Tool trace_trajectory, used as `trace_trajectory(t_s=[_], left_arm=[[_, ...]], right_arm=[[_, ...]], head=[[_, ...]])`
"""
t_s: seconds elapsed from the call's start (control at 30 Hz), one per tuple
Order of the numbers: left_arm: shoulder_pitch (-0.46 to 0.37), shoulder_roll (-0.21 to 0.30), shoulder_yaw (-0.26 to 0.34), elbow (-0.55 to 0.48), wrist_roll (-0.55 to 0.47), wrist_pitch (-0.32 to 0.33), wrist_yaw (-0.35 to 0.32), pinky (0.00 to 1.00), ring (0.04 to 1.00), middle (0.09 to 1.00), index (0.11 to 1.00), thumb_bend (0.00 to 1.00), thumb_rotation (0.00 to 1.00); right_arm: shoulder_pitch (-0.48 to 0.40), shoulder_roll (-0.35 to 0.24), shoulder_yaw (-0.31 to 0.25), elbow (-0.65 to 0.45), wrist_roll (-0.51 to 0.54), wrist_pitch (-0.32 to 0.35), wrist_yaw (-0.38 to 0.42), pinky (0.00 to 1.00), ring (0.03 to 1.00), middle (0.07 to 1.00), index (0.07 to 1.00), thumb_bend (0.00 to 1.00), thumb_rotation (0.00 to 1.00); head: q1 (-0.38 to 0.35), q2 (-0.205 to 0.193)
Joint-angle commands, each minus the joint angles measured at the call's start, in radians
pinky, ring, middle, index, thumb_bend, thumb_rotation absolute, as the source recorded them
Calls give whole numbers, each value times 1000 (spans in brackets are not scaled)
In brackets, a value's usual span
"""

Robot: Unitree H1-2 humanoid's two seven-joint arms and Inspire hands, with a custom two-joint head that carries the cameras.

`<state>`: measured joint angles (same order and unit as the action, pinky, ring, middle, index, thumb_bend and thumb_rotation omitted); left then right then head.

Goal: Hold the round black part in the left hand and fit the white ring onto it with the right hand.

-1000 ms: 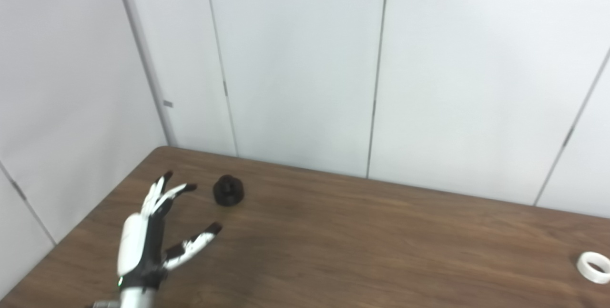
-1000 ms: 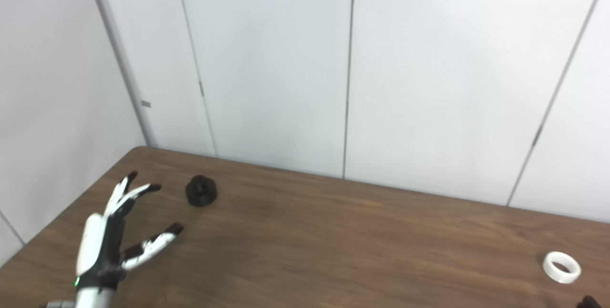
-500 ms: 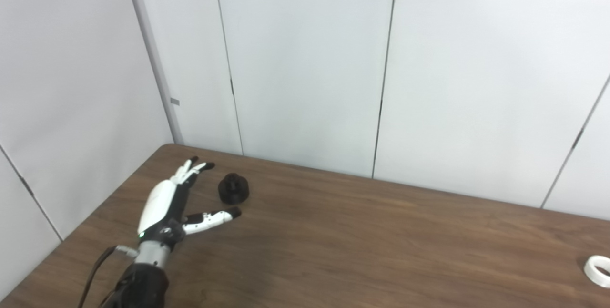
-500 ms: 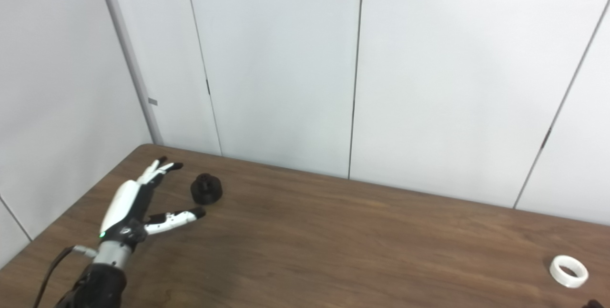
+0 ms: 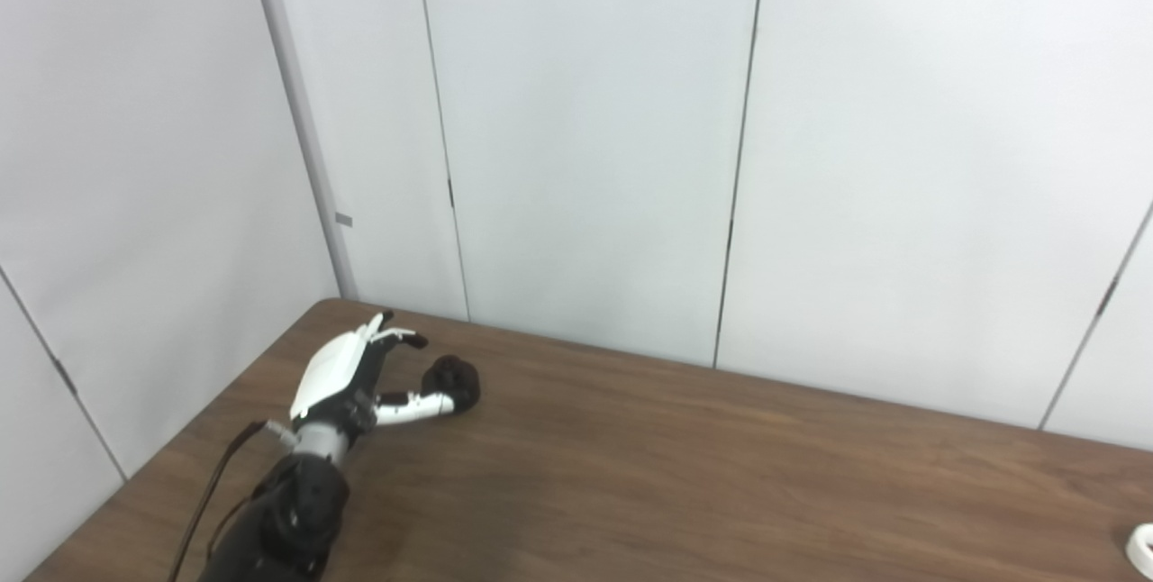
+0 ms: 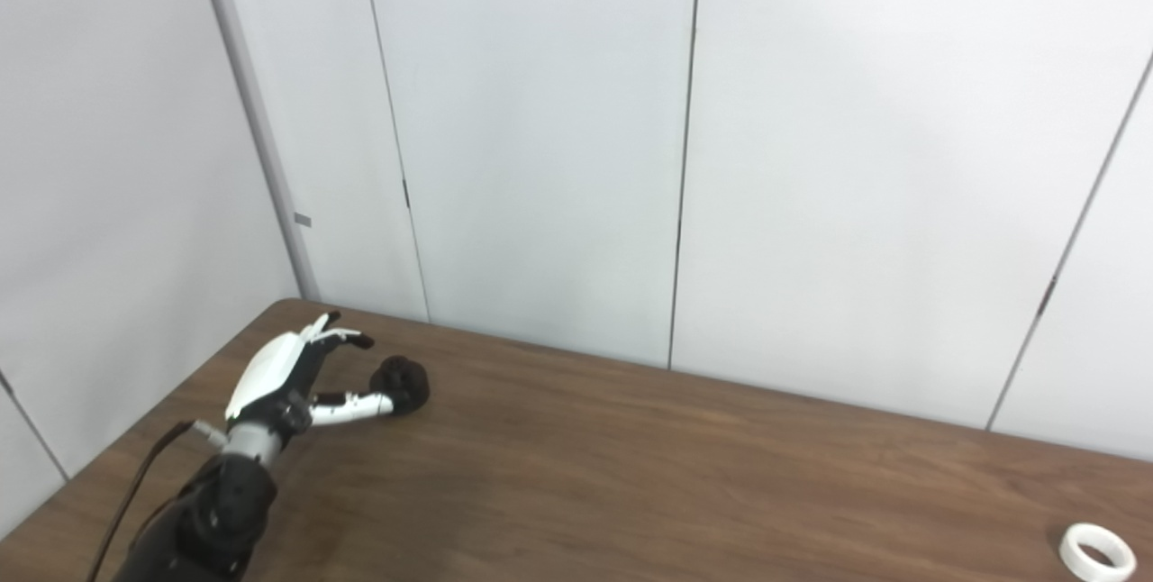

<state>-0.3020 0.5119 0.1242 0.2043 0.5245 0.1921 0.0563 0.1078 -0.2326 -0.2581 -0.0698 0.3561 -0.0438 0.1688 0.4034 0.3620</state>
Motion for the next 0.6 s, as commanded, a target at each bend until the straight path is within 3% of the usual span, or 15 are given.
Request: trace_trajectory(t_s=[0.0, 0.3, 0.57], left_arm=[[-49, 45, 1, -8, 27, 4, 38, 1000, 1000, 1000, 769, 1000, 488], [-43, 59, -7, -7, 34, 48, 36, 1000, 1000, 1000, 790, 1000, 465], [-43, 94, -60, -1, 36, 137, -45, 1000, 1000, 1000, 901, 1000, 483]], right_arm=[[13, -7, -7, 22, -2, -32, 7, 925, 968, 957, 907, 350, 832], [13, -16, -23, 31, 24, -28, 25, 898, 950, 945, 889, 342, 806], [17, -27, -30, 22, 21, -7, 22, 891, 943, 946, 896, 320, 815]], head=[[1, -1], [26, 1], [39, 10]])
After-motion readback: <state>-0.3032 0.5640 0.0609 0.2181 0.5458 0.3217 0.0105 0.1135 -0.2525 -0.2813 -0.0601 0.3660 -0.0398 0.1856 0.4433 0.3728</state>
